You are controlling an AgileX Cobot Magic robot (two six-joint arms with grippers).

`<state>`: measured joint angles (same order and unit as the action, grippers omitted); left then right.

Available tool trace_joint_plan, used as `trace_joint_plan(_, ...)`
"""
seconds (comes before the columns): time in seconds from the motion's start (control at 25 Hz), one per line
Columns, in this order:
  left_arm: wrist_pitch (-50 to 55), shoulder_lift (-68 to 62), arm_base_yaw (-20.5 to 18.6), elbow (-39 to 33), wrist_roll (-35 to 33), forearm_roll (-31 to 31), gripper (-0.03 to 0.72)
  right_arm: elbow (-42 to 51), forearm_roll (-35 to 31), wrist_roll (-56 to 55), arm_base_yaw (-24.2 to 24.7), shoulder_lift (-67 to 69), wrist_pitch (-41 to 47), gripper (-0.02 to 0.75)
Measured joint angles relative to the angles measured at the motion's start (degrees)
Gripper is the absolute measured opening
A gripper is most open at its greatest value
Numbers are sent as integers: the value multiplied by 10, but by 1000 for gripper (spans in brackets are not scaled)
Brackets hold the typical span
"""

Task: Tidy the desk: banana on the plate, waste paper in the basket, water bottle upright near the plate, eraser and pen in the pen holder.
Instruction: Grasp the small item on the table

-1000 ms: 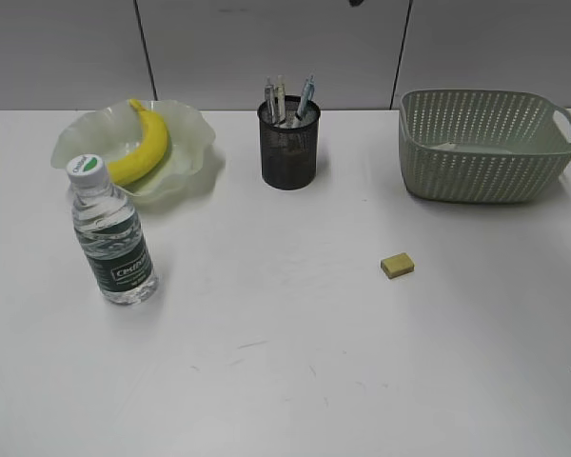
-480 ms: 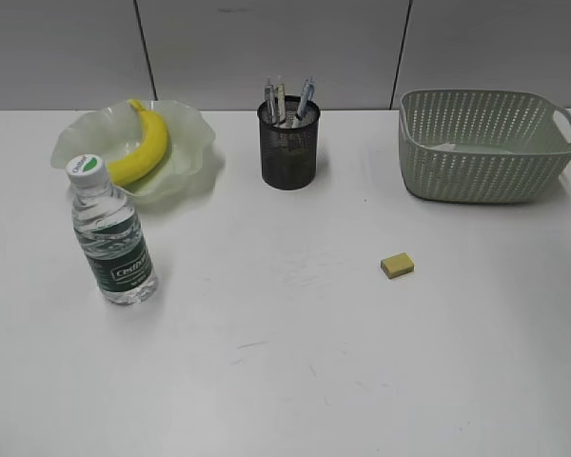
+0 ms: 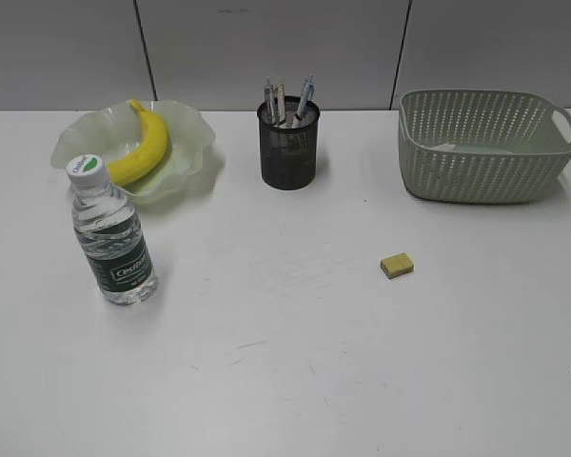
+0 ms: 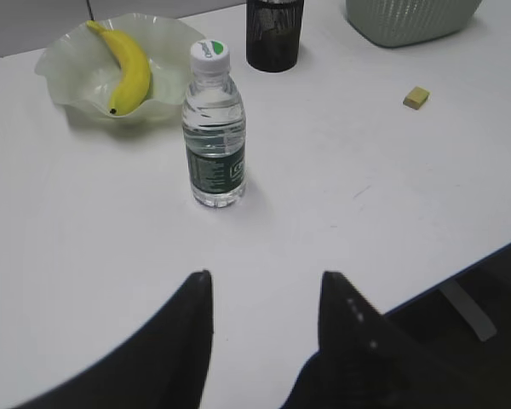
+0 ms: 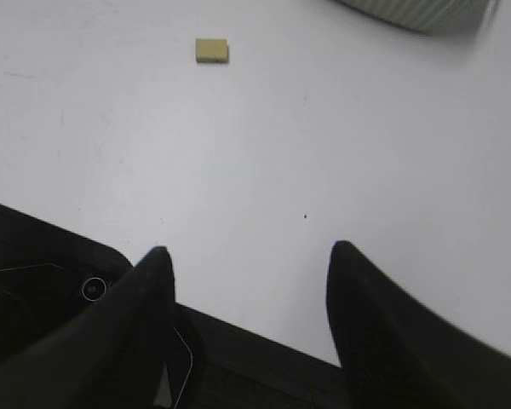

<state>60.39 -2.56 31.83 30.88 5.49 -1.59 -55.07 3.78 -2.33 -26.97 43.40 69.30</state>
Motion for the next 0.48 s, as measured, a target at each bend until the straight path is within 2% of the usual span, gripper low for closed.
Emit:
trace_joint_plan(0.28, 0, 0, 0, 0, 0, 0, 309, 165, 9, -1, 0, -209, -14, 456)
trace_joint_plan(0.48, 0, 0, 0, 0, 0, 0, 309, 233, 6, -1, 0, -359, -25, 456)
